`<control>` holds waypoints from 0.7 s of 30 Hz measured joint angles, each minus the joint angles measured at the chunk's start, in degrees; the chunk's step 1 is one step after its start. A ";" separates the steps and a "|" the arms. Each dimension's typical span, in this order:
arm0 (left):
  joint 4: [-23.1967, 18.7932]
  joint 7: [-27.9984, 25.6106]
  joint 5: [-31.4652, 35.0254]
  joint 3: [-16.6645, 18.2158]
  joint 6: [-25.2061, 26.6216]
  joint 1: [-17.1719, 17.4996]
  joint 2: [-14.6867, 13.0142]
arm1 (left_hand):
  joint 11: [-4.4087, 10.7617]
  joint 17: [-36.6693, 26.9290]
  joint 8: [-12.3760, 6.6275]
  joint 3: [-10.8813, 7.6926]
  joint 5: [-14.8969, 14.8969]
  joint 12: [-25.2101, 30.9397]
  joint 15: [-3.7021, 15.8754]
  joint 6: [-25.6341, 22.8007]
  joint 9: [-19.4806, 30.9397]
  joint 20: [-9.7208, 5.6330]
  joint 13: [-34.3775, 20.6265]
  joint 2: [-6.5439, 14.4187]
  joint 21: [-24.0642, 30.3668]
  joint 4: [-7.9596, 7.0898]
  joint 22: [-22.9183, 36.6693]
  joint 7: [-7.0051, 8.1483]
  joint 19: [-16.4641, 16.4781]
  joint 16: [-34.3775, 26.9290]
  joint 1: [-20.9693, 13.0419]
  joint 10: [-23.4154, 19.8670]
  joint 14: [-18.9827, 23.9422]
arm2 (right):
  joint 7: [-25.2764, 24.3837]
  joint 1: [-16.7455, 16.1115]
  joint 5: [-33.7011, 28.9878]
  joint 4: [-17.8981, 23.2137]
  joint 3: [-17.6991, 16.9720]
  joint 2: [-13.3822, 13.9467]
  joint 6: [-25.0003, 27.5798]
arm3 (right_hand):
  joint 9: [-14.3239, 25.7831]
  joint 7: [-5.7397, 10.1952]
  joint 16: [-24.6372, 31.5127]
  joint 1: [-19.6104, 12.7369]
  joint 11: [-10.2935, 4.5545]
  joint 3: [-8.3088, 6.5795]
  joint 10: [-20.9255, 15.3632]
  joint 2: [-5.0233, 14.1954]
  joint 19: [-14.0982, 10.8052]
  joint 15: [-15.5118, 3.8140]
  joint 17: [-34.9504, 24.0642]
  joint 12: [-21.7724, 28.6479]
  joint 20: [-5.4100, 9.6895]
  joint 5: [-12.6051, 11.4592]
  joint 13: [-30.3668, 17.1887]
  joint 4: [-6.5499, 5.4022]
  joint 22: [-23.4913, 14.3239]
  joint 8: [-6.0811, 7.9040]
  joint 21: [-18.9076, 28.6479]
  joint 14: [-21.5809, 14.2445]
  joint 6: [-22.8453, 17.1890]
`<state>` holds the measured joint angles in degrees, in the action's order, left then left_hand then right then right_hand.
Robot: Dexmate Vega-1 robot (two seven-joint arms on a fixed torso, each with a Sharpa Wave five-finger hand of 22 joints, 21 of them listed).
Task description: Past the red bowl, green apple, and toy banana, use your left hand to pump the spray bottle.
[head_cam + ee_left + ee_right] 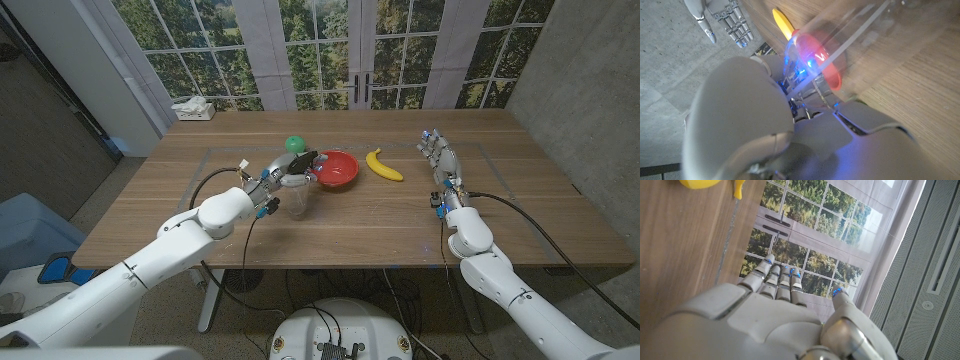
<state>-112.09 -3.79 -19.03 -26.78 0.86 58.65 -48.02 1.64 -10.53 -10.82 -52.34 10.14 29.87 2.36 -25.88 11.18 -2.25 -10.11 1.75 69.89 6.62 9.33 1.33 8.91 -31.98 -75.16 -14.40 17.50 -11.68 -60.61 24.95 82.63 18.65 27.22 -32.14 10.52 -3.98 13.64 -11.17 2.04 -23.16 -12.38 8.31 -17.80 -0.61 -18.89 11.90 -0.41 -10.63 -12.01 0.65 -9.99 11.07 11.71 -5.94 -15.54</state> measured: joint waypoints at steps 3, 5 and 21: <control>1.19 0.00 0.57 -0.42 -0.78 0.35 0.57 | 0.00 0.00 0.00 -0.05 0.00 -0.10 0.00 0.07 0.00 0.21 0.00 0.00 0.00 0.05 0.00 -0.07 -0.21 0.25 0.00 0.00 0.00 | 0.17 0.05 -0.14 0.00 0.02 0.02 0.07 | 0.00 0.00 0.00 0.00 0.00 0.07 0.00 0.00 0.00 0.00 0.00 0.00 0.00 0.00 0.00 0.07 0.00 0.00 0.00 0.00 0.00; 1.60 0.00 1.08 -0.56 -1.48 0.44 0.77 | 0.00 0.00 0.00 0.04 0.00 -0.37 0.00 0.66 0.00 0.21 -0.01 0.00 0.00 0.18 0.00 -0.16 -0.21 0.26 0.00 0.00 0.00 | 0.19 0.08 -0.16 0.00 0.03 0.03 0.08 | 0.00 0.00 0.00 0.00 0.00 0.07 0.00 0.00 0.00 0.00 0.00 0.00 0.00 0.00 0.00 0.07 0.00 0.00 0.00 0.00 0.00; 5.34 0.14 4.04 -1.45 -6.05 0.75 2.45 | 0.00 0.00 0.45 -0.38 0.00 -2.72 0.10 4.01 -0.27 -0.10 -0.01 1.10 0.00 4.03 0.15 0.53 -1.12 1.80 2.34 2.05 -0.73 | 0.29 0.37 -0.54 -0.28 0.09 0.04 -0.13 | 0.00 0.00 0.00 0.00 0.00 0.06 0.00 0.00 0.00 0.00 -0.01 0.00 0.00 0.00 0.26 0.06 0.00 0.00 0.00 0.00 0.00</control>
<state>-106.75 -3.65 -14.99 -28.22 -5.20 59.40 -45.57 1.64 -10.53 -10.37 -52.73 10.14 27.15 2.46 -21.87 10.91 -2.35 -10.12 2.85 69.89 10.65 9.49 1.86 7.79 -30.18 -72.82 -12.35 16.77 -11.39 -60.25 24.42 82.35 18.74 27.26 -32.27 10.52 -3.98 13.64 -11.17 2.04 -23.10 -12.38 8.31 -17.80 -0.61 -18.90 11.90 -0.41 -10.63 -11.75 0.72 -9.99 11.07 11.71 -5.95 -15.54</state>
